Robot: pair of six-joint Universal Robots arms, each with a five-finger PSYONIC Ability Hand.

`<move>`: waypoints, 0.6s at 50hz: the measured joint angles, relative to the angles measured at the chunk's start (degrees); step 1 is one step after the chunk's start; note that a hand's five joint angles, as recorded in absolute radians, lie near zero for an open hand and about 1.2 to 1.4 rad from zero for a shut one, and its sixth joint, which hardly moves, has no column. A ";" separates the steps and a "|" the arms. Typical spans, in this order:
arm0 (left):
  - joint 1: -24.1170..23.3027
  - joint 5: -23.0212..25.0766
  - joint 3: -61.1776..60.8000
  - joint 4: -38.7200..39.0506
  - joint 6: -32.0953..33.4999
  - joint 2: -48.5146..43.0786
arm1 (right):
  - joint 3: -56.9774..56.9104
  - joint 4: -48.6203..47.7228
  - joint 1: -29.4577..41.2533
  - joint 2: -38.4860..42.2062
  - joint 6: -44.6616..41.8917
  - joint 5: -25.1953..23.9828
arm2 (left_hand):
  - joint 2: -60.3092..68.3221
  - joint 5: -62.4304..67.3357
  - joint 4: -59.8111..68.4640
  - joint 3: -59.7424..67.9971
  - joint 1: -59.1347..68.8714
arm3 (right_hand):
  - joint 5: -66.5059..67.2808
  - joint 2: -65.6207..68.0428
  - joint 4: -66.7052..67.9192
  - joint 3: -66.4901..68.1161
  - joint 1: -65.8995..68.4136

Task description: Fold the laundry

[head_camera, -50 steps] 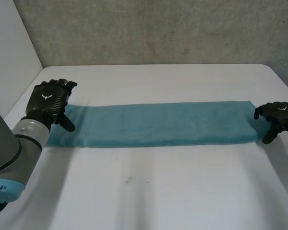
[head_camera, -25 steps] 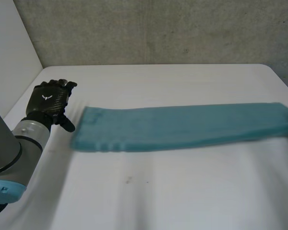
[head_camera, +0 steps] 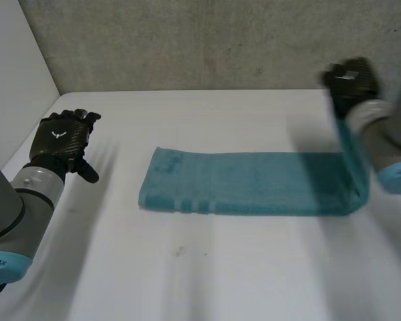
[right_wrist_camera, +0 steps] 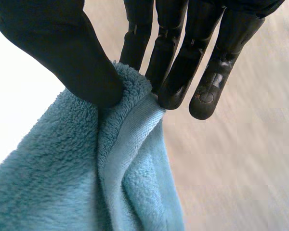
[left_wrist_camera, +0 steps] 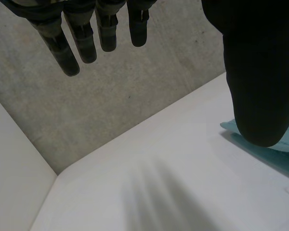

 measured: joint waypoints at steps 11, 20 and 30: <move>0.93 0.00 -0.10 0.00 0.00 0.49 | -3.63 -7.53 24.29 10.50 -0.08 -7.01 | -0.02 0.00 0.00 0.00 0.00 | 0.22 0.00 0.00 0.03 0.00; 0.88 0.14 -0.27 0.07 -0.03 0.48 | -5.56 -7.73 31.03 20.18 -0.70 -7.27 | -0.02 0.00 0.00 0.00 0.00 | -12.70 -14.92 -15.44 -15.28 -10.77; -1.76 0.51 2.18 0.46 0.01 -0.14 | -0.73 -6.56 26.16 7.24 5.66 3.71 | -0.02 0.00 0.00 0.00 0.00 | -52.11 -54.96 -54.95 -55.78 -42.76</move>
